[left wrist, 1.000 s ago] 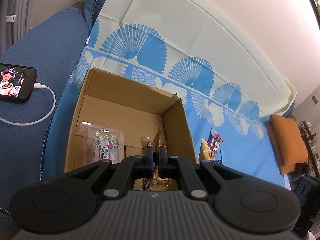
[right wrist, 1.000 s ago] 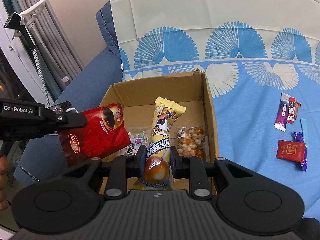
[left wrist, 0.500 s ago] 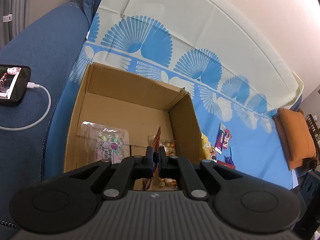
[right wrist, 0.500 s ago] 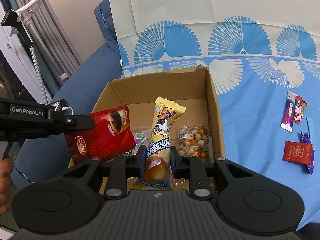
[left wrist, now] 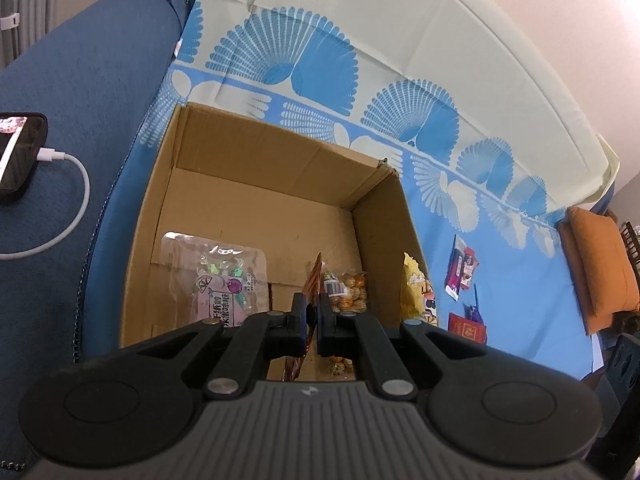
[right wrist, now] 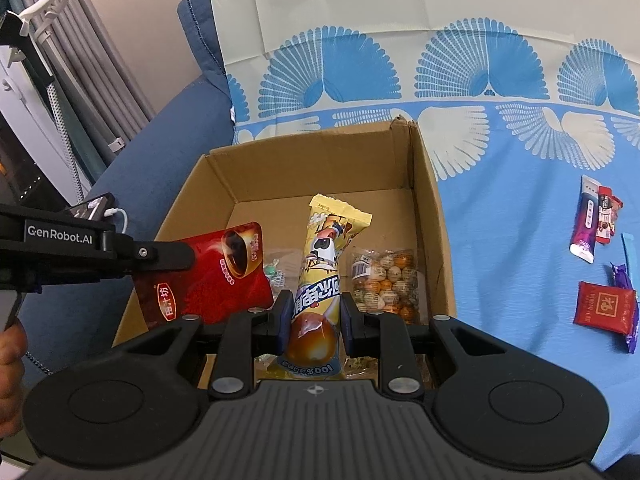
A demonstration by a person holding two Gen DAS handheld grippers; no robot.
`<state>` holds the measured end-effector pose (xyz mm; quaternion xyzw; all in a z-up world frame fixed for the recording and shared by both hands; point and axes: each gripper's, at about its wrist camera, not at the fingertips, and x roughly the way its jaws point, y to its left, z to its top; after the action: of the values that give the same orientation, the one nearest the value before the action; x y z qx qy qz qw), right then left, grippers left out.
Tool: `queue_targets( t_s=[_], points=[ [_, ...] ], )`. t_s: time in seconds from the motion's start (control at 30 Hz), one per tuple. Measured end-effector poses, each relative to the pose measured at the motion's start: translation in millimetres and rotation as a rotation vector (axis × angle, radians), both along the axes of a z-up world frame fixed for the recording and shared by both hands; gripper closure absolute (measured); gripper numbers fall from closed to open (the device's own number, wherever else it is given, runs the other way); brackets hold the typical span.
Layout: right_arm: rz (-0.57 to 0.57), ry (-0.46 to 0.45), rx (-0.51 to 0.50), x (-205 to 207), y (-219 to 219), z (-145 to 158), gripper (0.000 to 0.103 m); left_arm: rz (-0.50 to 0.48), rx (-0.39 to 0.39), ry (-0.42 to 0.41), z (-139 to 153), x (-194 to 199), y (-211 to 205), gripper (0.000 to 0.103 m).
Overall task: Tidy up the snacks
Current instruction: 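Lower both held snacks into the box and open both grippers, then move both tools toward the red square packet and purple bar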
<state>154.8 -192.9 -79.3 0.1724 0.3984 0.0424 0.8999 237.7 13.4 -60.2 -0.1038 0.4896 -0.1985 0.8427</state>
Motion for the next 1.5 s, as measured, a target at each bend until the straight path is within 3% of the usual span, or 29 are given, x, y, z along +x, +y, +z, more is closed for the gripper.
queue_targets(
  t_s=[0.5,0.53,0.57,0.6,0.63,0.7,0.77,0.9,1.03,1.27,1.37,1.5],
  points=[
    [-0.019,0.034,0.021,22.9,-2.2,-15.9,0.074,0.009,0.019,0.044,-17.6,17.5,-4.1,0.098],
    [-0.027,0.044,0.026,24.4,-3.4,-16.1,0.062,0.012,0.015,0.057,-18.5,18.4,-3.4,0.096],
    [-0.039,0.055,0.034,26.1,-5.2,-15.8,0.052,0.023,0.009,0.070,-19.0,19.6,-2.1,0.092],
    [-0.059,0.060,0.040,26.9,-7.2,-14.7,0.032,0.037,-0.005,0.090,-19.9,21.0,0.1,0.068],
    [-0.085,0.056,0.042,25.7,-10.1,-12.7,0.023,0.053,-0.019,0.105,-20.0,21.7,2.6,0.032],
    [-0.097,0.044,0.040,21.6,-14.7,-8.1,0.024,0.086,-0.032,0.100,-15.5,19.3,7.2,0.013],
    [-0.100,0.035,0.035,14.3,-19.6,-3.9,0.024,0.080,-0.022,0.080,-5.1,15.6,7.3,0.013],
    [-0.148,0.029,0.036,-8.7,-37.2,7.4,0.023,0.073,-0.037,0.091,35.1,2.9,3.8,0.013],
    [-0.214,0.000,0.031,-36.7,-61.9,24.7,0.023,0.070,-0.050,0.050,108.3,-20.5,-7.0,0.012],
    [-0.303,-0.066,0.012,-72.9,-93.4,50.2,0.023,0.013,-0.140,-0.240,252.1,-93.6,-49.9,0.000],
    [-0.329,-0.095,0.013,-86.6,-103.3,58.6,0.023,-0.008,-0.184,-0.304,288.8,-125.4,-65.4,0.000],
    [-0.363,-0.129,0.013,-104.9,-115.2,67.2,0.024,-0.026,-0.251,-0.317,310.0,-152.8,-77.4,0.000]
  ],
)
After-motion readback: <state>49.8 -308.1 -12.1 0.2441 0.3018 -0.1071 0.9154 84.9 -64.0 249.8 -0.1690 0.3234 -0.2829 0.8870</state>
